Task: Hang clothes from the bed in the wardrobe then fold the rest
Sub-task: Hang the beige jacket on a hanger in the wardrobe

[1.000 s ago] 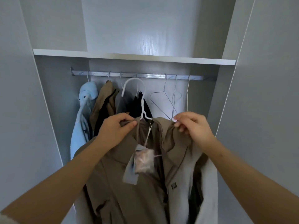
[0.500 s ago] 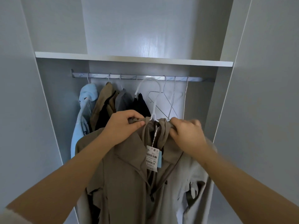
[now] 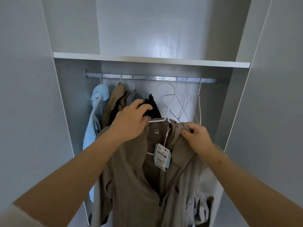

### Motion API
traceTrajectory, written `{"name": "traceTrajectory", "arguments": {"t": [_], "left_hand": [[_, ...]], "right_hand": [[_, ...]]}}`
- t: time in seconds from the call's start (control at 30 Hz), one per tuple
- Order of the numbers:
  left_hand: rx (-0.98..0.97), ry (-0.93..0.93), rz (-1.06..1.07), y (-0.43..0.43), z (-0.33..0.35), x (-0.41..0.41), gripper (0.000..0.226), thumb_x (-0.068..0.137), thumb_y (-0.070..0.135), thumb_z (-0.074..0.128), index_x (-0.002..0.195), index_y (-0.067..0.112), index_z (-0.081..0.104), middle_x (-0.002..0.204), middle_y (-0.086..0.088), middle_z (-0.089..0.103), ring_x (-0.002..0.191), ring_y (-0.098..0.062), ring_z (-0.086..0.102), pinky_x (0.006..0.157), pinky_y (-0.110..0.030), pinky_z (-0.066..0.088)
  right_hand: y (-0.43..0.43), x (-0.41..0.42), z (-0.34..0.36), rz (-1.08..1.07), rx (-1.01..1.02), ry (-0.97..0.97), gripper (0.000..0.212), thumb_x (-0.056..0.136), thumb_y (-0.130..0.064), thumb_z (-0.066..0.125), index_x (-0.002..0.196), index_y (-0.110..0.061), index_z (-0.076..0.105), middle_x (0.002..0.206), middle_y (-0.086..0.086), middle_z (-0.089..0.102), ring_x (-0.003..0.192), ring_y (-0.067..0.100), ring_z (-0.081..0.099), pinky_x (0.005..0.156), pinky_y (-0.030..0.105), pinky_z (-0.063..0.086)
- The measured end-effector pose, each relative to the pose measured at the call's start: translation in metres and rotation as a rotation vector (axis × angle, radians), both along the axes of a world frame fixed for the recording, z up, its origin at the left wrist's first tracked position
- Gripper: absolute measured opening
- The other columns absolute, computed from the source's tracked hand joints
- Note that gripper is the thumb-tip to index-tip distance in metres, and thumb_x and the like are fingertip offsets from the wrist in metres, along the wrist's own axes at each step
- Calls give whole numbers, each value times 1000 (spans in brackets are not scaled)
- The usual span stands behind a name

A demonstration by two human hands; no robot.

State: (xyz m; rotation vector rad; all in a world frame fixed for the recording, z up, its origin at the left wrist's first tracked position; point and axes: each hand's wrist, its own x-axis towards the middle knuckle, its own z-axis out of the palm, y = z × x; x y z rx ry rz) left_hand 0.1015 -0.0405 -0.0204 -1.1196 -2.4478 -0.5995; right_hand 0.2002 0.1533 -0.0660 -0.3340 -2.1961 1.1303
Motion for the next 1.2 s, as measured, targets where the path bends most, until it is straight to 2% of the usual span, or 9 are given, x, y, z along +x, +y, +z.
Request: {"name": "traceTrajectory", "arguments": {"t": [0.13,0.27,0.47,0.53,0.63,0.77,0.9,1.03,1.2], "left_hand": [[30,-484,118,0,0,-15,33,95,40,45,113,17,59,110,1,57,92,-12,52,80,-26,41],[330,-927,-89,-2,9,-22,18,80,-3,66,95,8,68,99,-11,65,91,-20,62,78,-24,52],[988,-901,-251,25,22,-16,30,77,-17,61,100,2,63,85,-4,63,79,-13,62,70,-16,53],[843,-690,-286,33,21,-14,24,81,-5,65,101,8,64,97,-1,63,91,-12,59,81,-12,48],[92,-247,-153,36,19,-12,28,93,34,53,108,14,66,109,2,61,105,-13,55,90,-17,42],[-346,-383,30,30,9,-12,71,84,73,19,112,23,61,123,-5,58,114,-23,52,92,-34,41],[-96,-496,-218,30,-1,-5,42,91,53,43,68,27,67,80,4,67,81,-6,58,73,-20,38],[39,-364,-244,30,-7,-9,30,90,37,56,62,34,66,82,-19,68,83,-37,61,79,-42,48],[127,-395,-274,25,-8,-13,21,87,32,62,67,35,67,70,5,68,71,-13,62,70,-26,47]], "right_hand": [[-3,5,4,106,-84,89,29,86,0,57,67,-20,65,66,-10,61,60,-7,55,59,9,46],[-3,14,3,188,-118,86,35,86,4,57,69,-25,66,68,-10,63,58,-10,56,57,5,46],[4,27,2,255,-218,-13,29,88,2,55,77,-20,70,73,-2,67,63,0,63,63,15,53],[7,29,3,257,-271,-37,27,89,-1,56,79,-20,71,75,-3,69,66,4,65,66,17,54],[11,29,0,190,-321,9,21,89,-2,57,80,-13,72,70,-5,68,63,2,62,62,13,52],[19,29,-6,81,-423,57,20,90,-3,56,77,-11,70,67,-3,66,61,7,61,57,15,52],[16,25,-8,86,-397,52,27,90,-3,55,70,-15,68,55,-13,65,51,-3,59,51,11,48],[22,22,9,31,-468,85,18,89,-7,59,78,-14,71,64,-6,67,62,8,62,61,19,51],[26,23,28,-281,40,17,9,80,-24,64,77,-27,56,74,-19,53,75,11,52,70,26,38]]}}
